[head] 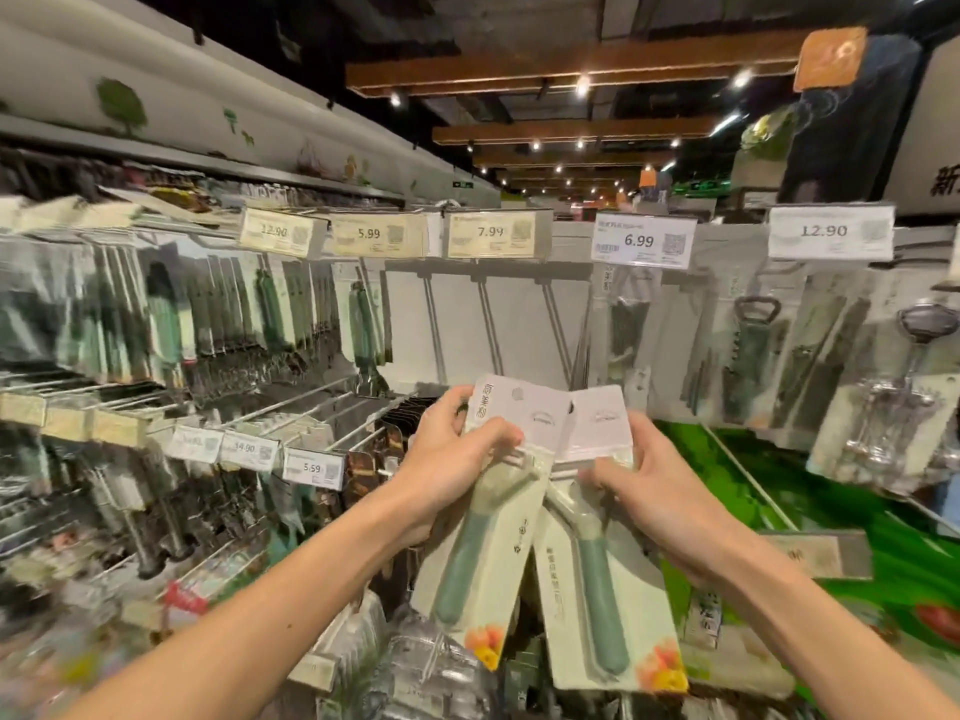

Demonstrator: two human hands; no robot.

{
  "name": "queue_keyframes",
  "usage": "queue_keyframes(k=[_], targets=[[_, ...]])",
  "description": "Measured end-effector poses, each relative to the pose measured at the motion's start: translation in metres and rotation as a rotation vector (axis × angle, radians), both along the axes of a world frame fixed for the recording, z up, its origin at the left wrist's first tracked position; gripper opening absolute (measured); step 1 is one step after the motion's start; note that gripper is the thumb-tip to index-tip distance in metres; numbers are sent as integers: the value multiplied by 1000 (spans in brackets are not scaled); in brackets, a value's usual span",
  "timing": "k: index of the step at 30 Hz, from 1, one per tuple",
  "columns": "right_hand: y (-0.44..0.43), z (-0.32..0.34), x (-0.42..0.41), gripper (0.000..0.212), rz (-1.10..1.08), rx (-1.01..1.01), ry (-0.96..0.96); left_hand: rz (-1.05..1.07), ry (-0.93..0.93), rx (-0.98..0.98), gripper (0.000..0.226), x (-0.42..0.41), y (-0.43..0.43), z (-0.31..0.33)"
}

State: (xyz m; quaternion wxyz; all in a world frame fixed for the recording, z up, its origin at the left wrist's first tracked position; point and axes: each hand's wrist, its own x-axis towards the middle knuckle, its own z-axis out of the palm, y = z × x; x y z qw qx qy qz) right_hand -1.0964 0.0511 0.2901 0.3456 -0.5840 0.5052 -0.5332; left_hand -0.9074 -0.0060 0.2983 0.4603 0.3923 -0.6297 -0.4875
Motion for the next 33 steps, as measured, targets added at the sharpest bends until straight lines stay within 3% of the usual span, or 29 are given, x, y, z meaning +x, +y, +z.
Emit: queue_keyframes(k=[3, 5, 7, 9, 13, 19, 26, 30, 33], targets=[[-3, 10, -8, 48, 66, -9, -18, -8, -40, -86, 31, -1, -11, 1], [-2, 19, -21, 47, 53, -57, -55, -24, -85, -192, 4, -12, -16, 4], [-2, 27, -39, 41, -27, -117, -115, -47, -87, -292, 38, -28, -18, 12], [1, 31, -58, 37, -104, -152, -156, -88, -123, -327, 53, -48, -20, 21], [18, 31, -92, 35, -259, -184, -118, -229, -226, -418, 54, -96, -25, 30], [40, 26, -136, 35, -356, -190, -59, -236, -342, -567, 52, -152, -19, 38], [29, 36, -142, 30, -232, -239, 35, -41, -328, -629, 14, -143, -11, 36], [1, 39, -113, 34, -119, -262, 91, 197, -365, -647, 13, -97, -33, 37], [-25, 42, -81, 33, -75, -280, 123, 322, -453, -646, 28, -52, -54, 40]])
